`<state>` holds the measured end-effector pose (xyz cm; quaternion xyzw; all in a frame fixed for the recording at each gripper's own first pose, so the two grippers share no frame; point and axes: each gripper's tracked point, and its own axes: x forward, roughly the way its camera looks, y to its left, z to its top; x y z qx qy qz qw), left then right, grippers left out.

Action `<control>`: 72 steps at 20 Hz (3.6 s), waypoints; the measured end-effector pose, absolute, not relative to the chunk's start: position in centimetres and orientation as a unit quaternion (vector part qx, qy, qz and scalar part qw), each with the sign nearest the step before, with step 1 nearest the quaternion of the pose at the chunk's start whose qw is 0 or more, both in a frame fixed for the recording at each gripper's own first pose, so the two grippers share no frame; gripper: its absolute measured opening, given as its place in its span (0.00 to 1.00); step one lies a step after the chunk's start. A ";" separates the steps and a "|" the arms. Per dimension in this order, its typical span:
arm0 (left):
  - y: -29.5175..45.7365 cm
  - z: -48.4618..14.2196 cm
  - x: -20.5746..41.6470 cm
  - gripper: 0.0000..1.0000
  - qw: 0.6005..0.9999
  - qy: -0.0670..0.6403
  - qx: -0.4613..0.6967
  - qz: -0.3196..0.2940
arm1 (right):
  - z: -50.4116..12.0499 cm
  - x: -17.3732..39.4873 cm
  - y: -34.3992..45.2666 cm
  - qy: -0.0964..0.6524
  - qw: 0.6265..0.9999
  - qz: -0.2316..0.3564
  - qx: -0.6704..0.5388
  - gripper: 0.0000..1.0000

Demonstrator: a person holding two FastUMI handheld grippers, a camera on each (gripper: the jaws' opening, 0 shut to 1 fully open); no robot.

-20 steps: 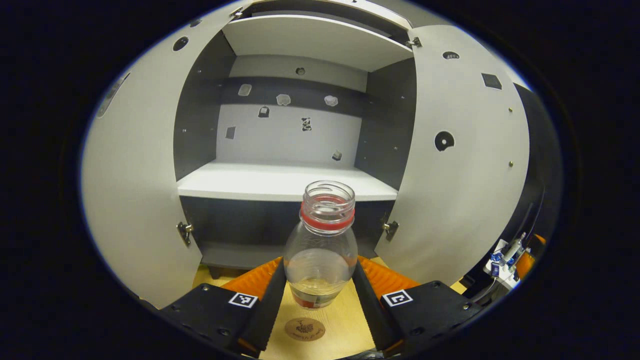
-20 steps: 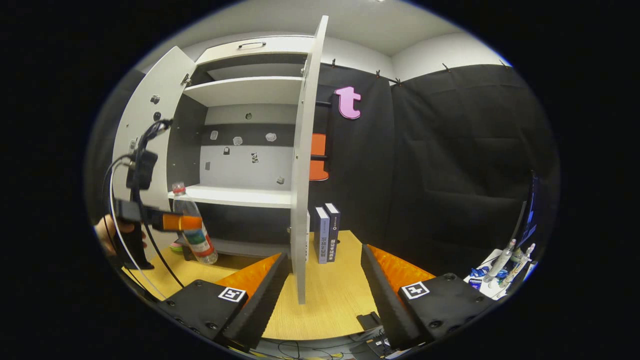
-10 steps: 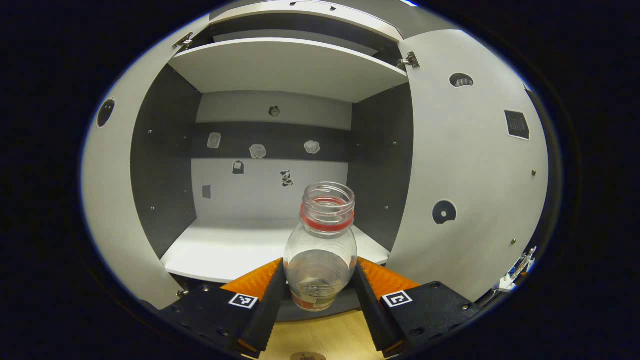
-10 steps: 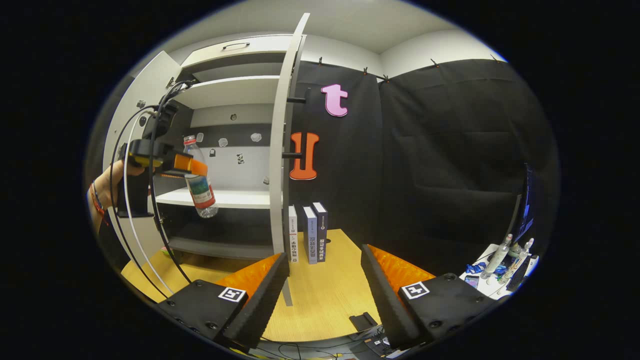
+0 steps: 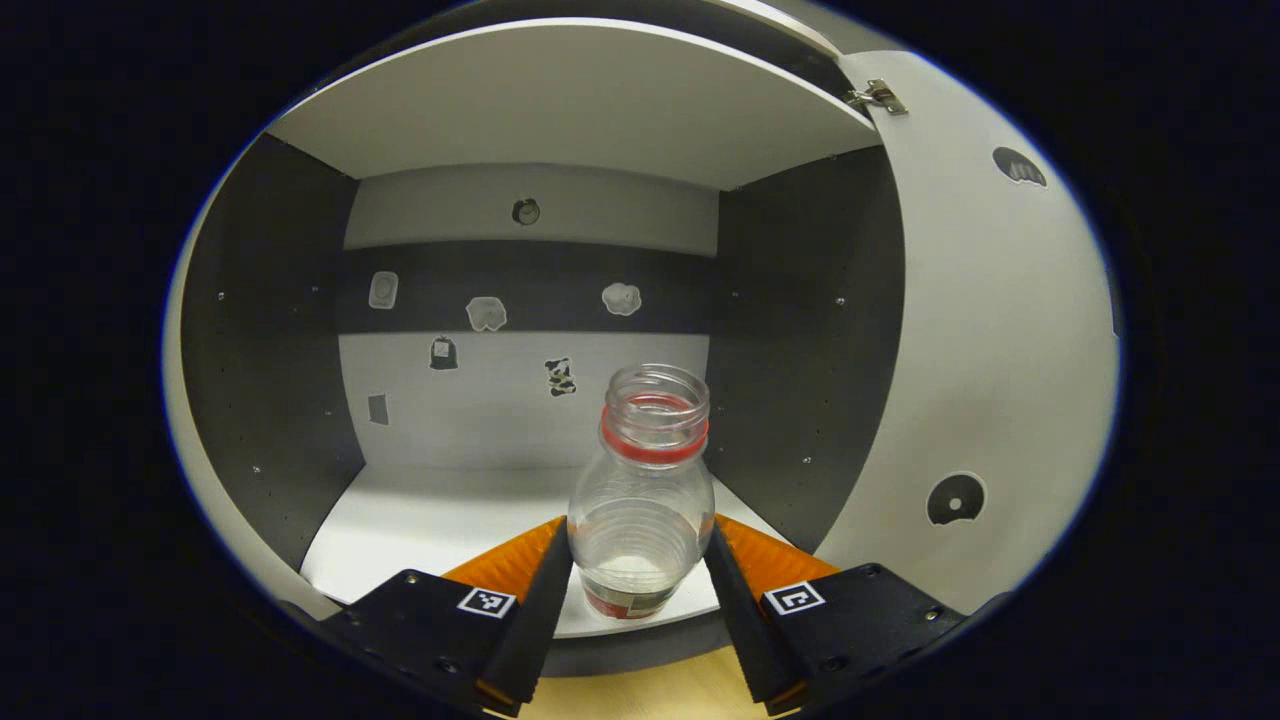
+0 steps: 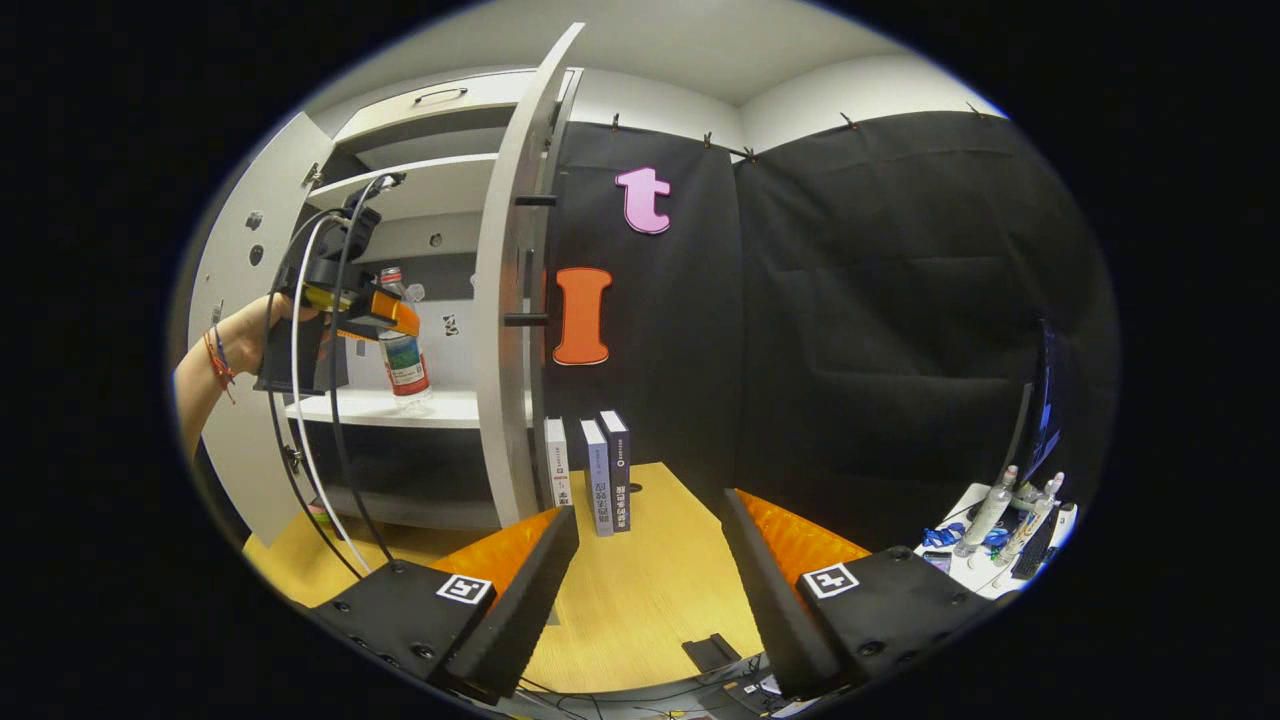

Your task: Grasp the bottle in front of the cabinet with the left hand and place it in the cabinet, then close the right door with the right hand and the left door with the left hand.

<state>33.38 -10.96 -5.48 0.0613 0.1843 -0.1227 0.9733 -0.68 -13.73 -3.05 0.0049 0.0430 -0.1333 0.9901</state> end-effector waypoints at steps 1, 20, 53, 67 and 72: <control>-10.9 -5.6 34.0 0.76 0.974 0.184 0.063 -0.120 | -3.1 -0.5 -13.9 0.044 0.990 -0.134 0.006 0.97; -10.0 -6.0 37.2 0.92 0.981 0.166 0.072 -0.075 | -3.2 1.3 -15.2 0.053 0.990 -0.133 0.010 0.97; -0.4 0.6 13.0 0.93 0.995 0.074 -0.002 -0.064 | -2.6 7.0 -8.7 0.057 0.997 -0.060 0.007 0.95; 3.8 5.2 8.8 0.93 0.999 0.024 0.014 -0.047 | -2.4 8.6 -0.9 0.054 0.998 -0.014 -0.017 0.95; 5.9 5.9 7.2 0.93 0.999 0.019 0.021 -0.029 | -2.2 10.4 2.8 0.044 0.999 0.014 -0.021 0.95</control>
